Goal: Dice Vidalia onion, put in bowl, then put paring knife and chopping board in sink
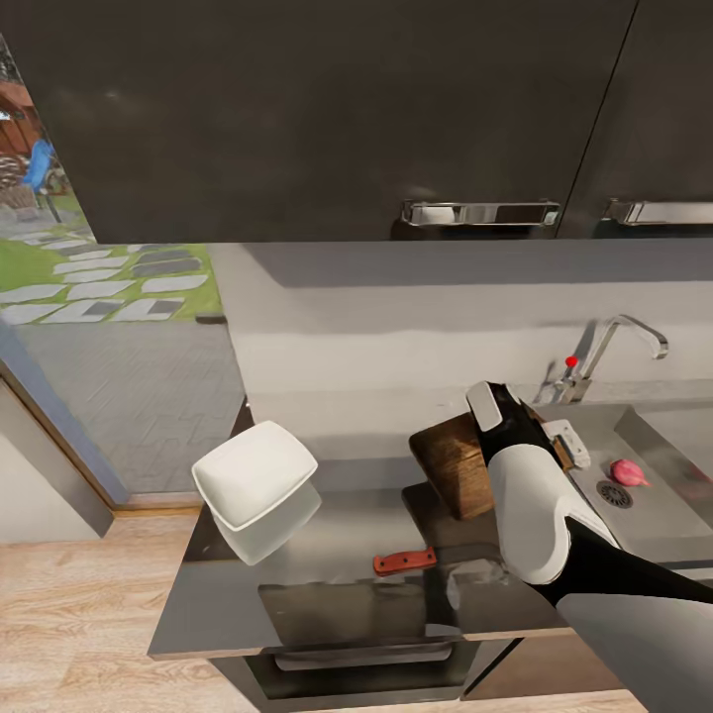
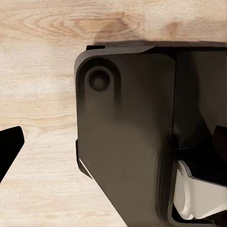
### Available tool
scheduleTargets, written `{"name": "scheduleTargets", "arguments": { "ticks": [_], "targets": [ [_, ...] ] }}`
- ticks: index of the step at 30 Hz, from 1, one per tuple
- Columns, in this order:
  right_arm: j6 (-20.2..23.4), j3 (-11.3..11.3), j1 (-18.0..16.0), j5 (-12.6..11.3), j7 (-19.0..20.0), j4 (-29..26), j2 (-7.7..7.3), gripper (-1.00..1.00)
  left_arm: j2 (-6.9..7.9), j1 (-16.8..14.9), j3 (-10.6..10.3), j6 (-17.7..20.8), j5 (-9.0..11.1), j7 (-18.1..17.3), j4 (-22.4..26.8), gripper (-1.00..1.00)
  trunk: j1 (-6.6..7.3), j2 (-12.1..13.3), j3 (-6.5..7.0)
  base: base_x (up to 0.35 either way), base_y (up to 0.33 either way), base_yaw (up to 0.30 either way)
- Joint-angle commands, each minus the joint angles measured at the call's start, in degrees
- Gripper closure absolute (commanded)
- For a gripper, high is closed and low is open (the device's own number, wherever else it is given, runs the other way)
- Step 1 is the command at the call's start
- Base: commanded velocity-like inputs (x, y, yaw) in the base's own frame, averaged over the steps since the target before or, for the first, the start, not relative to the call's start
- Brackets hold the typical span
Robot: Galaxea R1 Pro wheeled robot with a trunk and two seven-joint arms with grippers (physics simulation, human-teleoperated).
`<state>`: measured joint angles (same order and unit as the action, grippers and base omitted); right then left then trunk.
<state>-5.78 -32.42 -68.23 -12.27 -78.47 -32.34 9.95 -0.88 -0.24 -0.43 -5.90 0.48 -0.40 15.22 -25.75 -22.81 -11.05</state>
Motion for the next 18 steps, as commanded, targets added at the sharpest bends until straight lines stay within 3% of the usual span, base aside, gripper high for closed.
{"name": "scheduleTargets", "arguments": {
  "ticks": [1,8,18],
  "targets": [
    [-0.84,-0.16,-0.06,-0.29,0.01,-0.02,0.04,1.0,-0.01,-0.02,-0.05,-0.16,0.05,-0.04,-0.01,-1.0,-0.03,-0.11,-0.11,0.0,0.0,0.0],
    [-6.56,-0.11,-0.06,-1.49,0.41,1.89,0.04,1.0,-0.41,-0.02,-0.07,-0.16,0.05,-0.04,-0.02,-1.0,-0.03,-0.11,-0.11,0.0,0.0,0.0],
    [-13.44,-0.37,-0.04,-1.62,0.51,9.96,-0.22,1.0,-0.79,-0.02,-0.1,-0.16,0.05,-0.04,-0.04,-1.0,-0.03,-0.11,-0.11,0.0,0.0,0.0]
  ]
}}
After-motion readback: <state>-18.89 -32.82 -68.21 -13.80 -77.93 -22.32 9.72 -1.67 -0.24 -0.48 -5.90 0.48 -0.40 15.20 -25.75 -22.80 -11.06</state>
